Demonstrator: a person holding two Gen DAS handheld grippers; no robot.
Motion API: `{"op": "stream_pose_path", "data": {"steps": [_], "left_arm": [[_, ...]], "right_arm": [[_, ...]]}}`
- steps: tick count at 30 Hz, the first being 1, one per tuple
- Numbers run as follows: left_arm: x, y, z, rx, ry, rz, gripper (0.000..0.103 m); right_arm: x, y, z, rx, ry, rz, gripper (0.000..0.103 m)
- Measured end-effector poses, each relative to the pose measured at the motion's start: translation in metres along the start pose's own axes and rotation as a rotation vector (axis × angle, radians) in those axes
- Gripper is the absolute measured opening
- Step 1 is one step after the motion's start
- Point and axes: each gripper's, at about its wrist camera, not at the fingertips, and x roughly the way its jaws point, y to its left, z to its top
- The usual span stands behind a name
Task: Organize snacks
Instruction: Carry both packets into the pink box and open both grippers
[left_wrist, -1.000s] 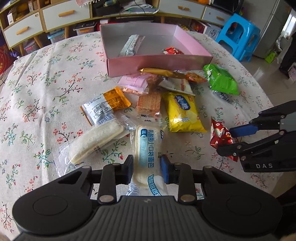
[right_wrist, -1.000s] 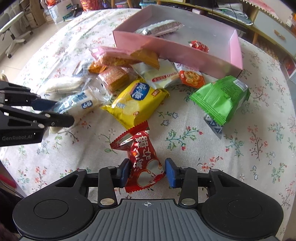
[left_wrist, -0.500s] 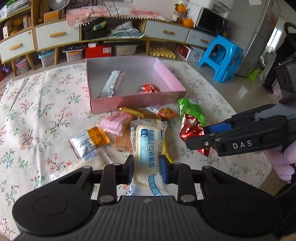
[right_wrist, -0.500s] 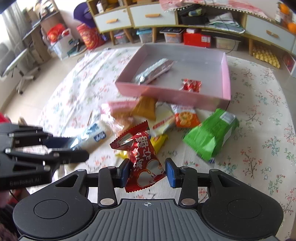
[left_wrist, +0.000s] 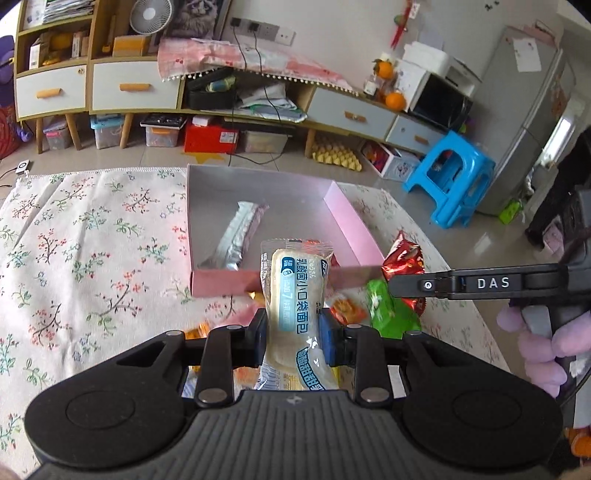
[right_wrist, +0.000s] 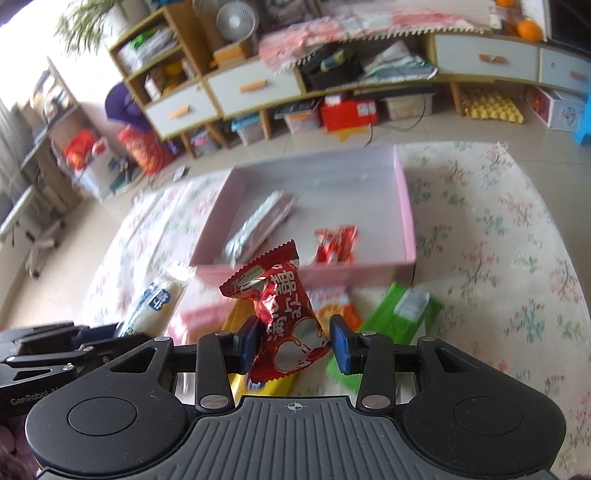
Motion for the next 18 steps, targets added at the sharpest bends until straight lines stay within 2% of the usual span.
{"op": "stream_pose_path", "data": {"steps": [8,12,18], "left_arm": [[0.039,0.004,0.032,-0.076,-0.044,-0.012,0.026],[0.060,0.008,0.037,-0.147,-0.055,-0.037,0.026],[0.089,0.011,0.036,-0.203,-0.053,-0.025,0.026]], "right_arm": [[0.022,-0.026,0.025,0.129,-0.041,0.008,0.039],[0.028,-0.045,0.029,0.221,-0.056,0.017,0.039],[0.040,-0.059,0.035,0.250,-0.091,0.005,0.039]]}}
